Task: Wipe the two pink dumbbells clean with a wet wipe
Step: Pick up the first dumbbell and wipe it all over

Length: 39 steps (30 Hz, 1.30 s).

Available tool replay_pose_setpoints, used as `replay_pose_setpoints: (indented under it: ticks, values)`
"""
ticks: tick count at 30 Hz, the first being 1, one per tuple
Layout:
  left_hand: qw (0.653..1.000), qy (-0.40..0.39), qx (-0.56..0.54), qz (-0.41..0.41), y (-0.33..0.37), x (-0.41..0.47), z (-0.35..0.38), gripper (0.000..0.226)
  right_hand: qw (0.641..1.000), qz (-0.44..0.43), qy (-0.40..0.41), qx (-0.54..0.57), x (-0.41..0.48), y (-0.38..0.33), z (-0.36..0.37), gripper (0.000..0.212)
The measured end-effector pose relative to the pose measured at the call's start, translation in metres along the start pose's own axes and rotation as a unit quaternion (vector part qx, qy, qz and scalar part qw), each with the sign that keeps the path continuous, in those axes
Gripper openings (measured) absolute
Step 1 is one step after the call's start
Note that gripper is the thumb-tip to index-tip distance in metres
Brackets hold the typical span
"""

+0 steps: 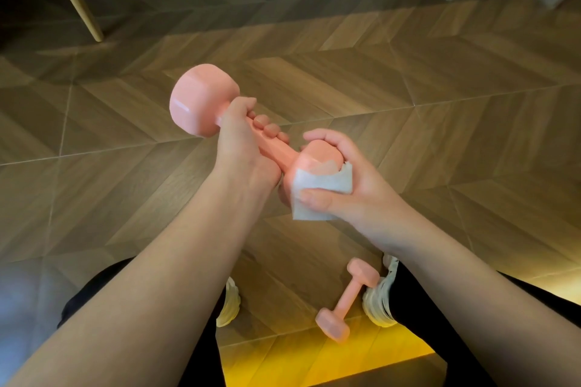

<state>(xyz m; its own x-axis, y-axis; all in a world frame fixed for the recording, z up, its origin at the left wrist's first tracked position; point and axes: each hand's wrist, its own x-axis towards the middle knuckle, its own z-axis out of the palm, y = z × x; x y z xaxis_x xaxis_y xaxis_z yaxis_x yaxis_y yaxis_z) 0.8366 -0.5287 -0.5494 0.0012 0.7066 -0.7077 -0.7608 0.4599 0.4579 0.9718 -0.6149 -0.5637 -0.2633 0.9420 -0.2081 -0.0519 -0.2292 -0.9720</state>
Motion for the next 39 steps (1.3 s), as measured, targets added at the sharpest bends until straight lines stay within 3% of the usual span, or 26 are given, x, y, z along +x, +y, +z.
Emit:
replay_pose_setpoints:
  ticks: [6, 14, 17, 22, 24, 28, 34, 39]
  values:
    - [1.0, -0.004, 0.014, 0.005, -0.004, -0.003, 0.002, 0.029, 0.993, -0.003, 0.116, 0.007, 0.004, 0.001, 0.019, 0.057]
    - [0.999, -0.032, 0.023, 0.007, -0.012, -0.006, 0.007, 0.029, 0.974, 0.023, 0.206, 0.09, 0.003, -0.001, 0.019, 0.015]
    - [0.999, -0.039, 0.017, 0.015, -0.01, -0.007, 0.008, 0.03, 0.974, 0.04, 0.174, 0.137, 0.002, -0.002, 0.012, 0.017]
    - [0.998, -0.054, -0.014, 0.014, 0.0, -0.007, 0.004, 0.032, 0.973, 0.014, 0.008, 0.228, -0.002, -0.004, -0.004, 0.037]
    - [0.997, -0.068, -0.013, 0.02, 0.003, -0.008, 0.002, 0.032, 0.976, 0.023, 0.003, 0.216, 0.0, -0.002, -0.004, 0.051]
    - [0.995, -0.085, 0.018, 0.039, 0.0, -0.011, 0.001, 0.033, 0.985, 0.078, 0.069, 0.134, 0.005, -0.002, 0.006, 0.066]
    - [0.993, -0.099, 0.034, 0.056, -0.007, -0.012, 0.004, 0.034, 0.975, 0.124, 0.114, 0.148, 0.004, -0.006, 0.007, 0.044]
    - [0.993, -0.102, 0.002, 0.053, -0.002, -0.011, 0.005, 0.035, 0.968, 0.093, 0.012, 0.233, -0.003, -0.011, -0.009, 0.038]
